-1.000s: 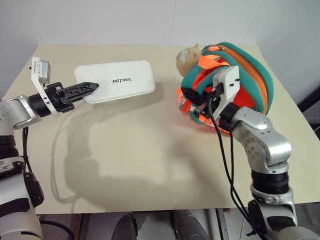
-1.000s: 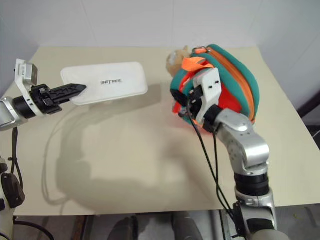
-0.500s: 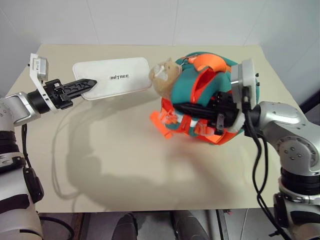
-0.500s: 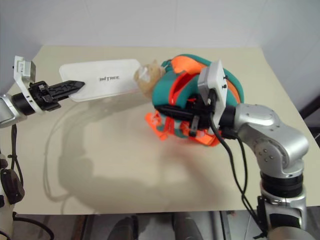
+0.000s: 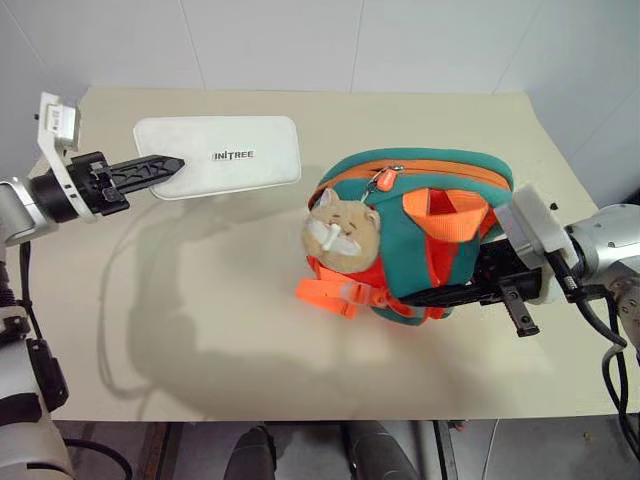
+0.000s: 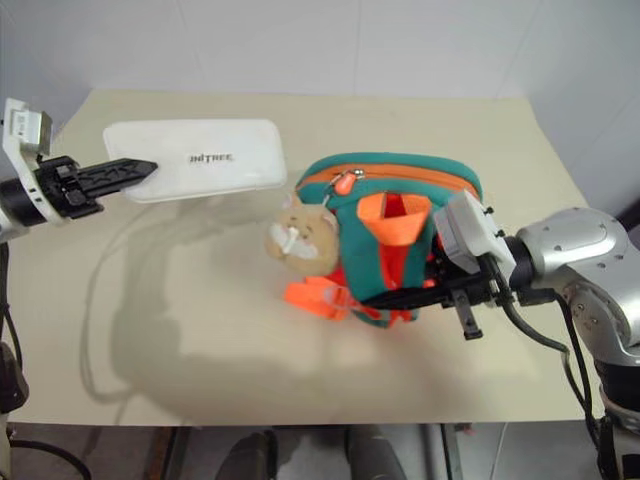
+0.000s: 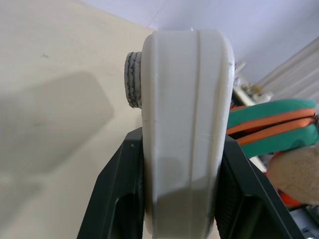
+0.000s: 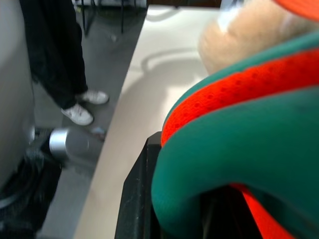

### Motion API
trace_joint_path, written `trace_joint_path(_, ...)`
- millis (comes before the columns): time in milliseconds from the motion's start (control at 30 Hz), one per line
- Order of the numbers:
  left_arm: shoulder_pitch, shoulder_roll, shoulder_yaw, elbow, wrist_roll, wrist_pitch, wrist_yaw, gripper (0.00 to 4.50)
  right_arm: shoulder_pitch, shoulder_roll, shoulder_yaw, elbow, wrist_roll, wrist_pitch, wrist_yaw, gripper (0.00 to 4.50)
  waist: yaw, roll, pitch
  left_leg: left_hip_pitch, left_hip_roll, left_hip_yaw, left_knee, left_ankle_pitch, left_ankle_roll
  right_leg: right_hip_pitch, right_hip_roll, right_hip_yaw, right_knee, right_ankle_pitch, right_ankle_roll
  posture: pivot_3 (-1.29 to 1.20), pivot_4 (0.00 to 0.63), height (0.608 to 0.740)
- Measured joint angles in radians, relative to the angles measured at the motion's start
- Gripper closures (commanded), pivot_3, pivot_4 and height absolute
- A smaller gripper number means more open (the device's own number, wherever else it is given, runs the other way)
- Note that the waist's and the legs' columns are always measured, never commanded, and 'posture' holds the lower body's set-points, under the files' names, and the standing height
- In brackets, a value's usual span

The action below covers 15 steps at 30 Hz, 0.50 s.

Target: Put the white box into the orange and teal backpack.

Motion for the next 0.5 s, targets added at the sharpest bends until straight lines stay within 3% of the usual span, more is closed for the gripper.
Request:
trace_joint_path(333, 0.171, -0.074, 0.242, -0.215, -0.093, -0.193, -0.023, 3.17, -0.045, 0.033, 0.052, 0.2, -0.131, -0.196, 0.085, 4.47, 0.003, 0.0, 0.0, 0.001, 0.0, 0.0, 0.003, 0.0, 0.0, 0.002, -0.001, 0.0, 0.001, 0.0, 0.0, 0.0, 0.15, 0.74)
trace_joint_path(500, 0.25, -0.08, 0.286, -0.315, -0.134, -0.258, -0.073, 3.17, -0.066, 0.049, 0.071, 0.247, -0.157, -0.22, 0.089, 4.47, 0.0, 0.0, 0.0, 0.002, 0.0, -0.001, 0.004, 0.0, 0.0, 0.003, -0.001, 0.0, 0.002, 0.0, 0.0, 0.0, 0.15, 0.74)
